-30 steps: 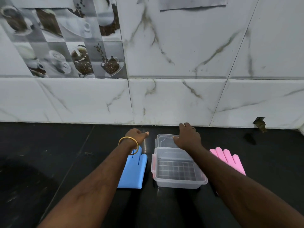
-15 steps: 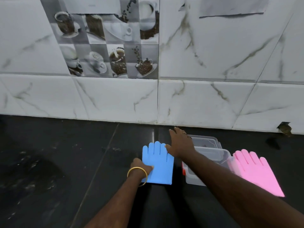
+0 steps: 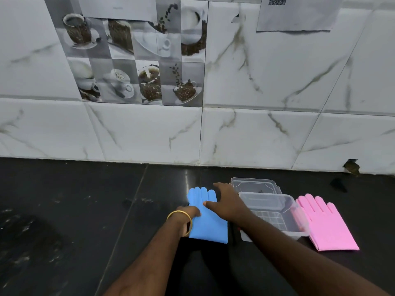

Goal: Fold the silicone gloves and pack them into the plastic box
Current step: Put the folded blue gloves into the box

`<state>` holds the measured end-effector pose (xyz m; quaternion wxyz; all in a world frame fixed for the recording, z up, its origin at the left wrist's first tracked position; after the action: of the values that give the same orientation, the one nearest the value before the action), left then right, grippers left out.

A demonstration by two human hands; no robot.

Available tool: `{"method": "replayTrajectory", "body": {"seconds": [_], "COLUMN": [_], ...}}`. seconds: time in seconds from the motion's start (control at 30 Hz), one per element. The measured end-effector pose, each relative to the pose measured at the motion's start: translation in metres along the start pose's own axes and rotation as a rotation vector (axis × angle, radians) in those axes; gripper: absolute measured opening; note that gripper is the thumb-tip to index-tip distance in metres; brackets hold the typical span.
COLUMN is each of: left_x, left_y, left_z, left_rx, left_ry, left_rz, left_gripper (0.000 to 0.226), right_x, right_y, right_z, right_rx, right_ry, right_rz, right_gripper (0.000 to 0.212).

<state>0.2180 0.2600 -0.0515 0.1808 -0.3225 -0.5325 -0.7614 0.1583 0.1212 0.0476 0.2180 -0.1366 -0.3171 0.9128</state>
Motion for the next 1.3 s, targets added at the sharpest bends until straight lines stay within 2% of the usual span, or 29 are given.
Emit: {"method": "replayTrajectory", "body": {"seconds": [0.07, 0.13, 0.23, 0.3, 0.37, 0.43, 0.5, 0.6, 0.67, 0.73, 0.87, 0.97, 1.03, 1.1, 1.2, 1.3], "left_x": [0.005, 0.012, 0.025, 0.034, 0.045, 0.058, 0.073, 0.097, 0.109, 0.116, 0.127, 0.133, 0.133, 0.134, 0.135, 0.155], "left_y": [0.009, 0.023, 0.048, 0.066, 0.082, 0.094, 0.102, 0.098, 0.091, 0.085, 0.079, 0.071, 0.057, 0.042, 0.032, 0.055], "left_z": [-0.003, -0.008, -0.012, -0.014, -0.019, -0.025, -0.036, -0.06, -0.077, -0.093, -0.116, -0.135, -0.15, -0.172, -0.21, -0.237], "left_rx": [0.096, 0.261, 0.44, 0.551, 0.667, 0.746, 0.796, 0.875, 0.909, 0.892, 0.788, 0.796, 0.931, 1.064, 0.971, 0.936], "left_ry": [-0.03, -0.075, -0.109, -0.119, -0.133, -0.143, -0.158, -0.235, -0.284, -0.31, -0.293, -0.308, -0.392, -0.467, -0.478, -0.559], "left_rz": [0.011, 0.022, -0.011, -0.042, -0.063, -0.091, -0.131, -0.139, -0.158, -0.203, -0.28, -0.304, -0.22, -0.052, 0.086, 0.076], "left_gripper": [0.04, 0.039, 0.034, 0.036, 0.042, 0.043, 0.042, 0.04, 0.038, 0.04, 0.043, 0.038, 0.032, 0.037, 0.054, 0.071], "right_x": [0.011, 0.029, 0.058, 0.072, 0.073, 0.063, 0.046, 0.022, 0.014, 0.01, 0.011, 0.006, 0.001, -0.005, -0.013, -0.017], "right_y": [0.0, 0.005, 0.015, 0.018, 0.021, 0.02, 0.019, 0.022, 0.025, 0.036, 0.067, 0.086, 0.091, 0.09, 0.08, 0.07], "right_z": [0.009, 0.011, 0.0, -0.005, -0.004, 0.0, 0.013, 0.042, 0.057, 0.066, 0.083, 0.103, 0.118, 0.133, 0.147, 0.153], "right_rx": [-0.217, -0.421, -0.69, -0.856, -0.993, -1.125, -1.277, -1.522, -1.611, -1.611, -1.468, -1.364, -1.348, -1.349, -1.353, -1.372], "right_ry": [0.039, -0.002, -0.243, -0.372, -0.394, -0.339, -0.225, -0.006, 0.06, 0.08, 0.151, 0.183, 0.201, 0.192, 0.138, 0.02], "right_rz": [-0.153, -0.34, -0.644, -0.821, -0.914, -0.919, -0.858, -0.75, -0.712, -0.693, -0.819, -0.83, -0.792, -0.751, -0.719, -0.712], "right_gripper": [0.057, 0.044, 0.033, 0.041, 0.06, 0.075, 0.082, 0.062, 0.049, 0.043, 0.035, 0.03, 0.03, 0.031, 0.029, 0.033]}}
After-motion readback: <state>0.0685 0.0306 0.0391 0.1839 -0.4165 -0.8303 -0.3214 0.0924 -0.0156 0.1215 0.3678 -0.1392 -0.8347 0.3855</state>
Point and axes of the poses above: each hand's wrist, its own x-axis away from the middle knuckle, its own z-axis out of the back of the hand, y = z × x, the point moved 7 cm from there along -x, towards the middle knuckle, and after that the axes turned 12 degrees about y, right-handed, at the moved point
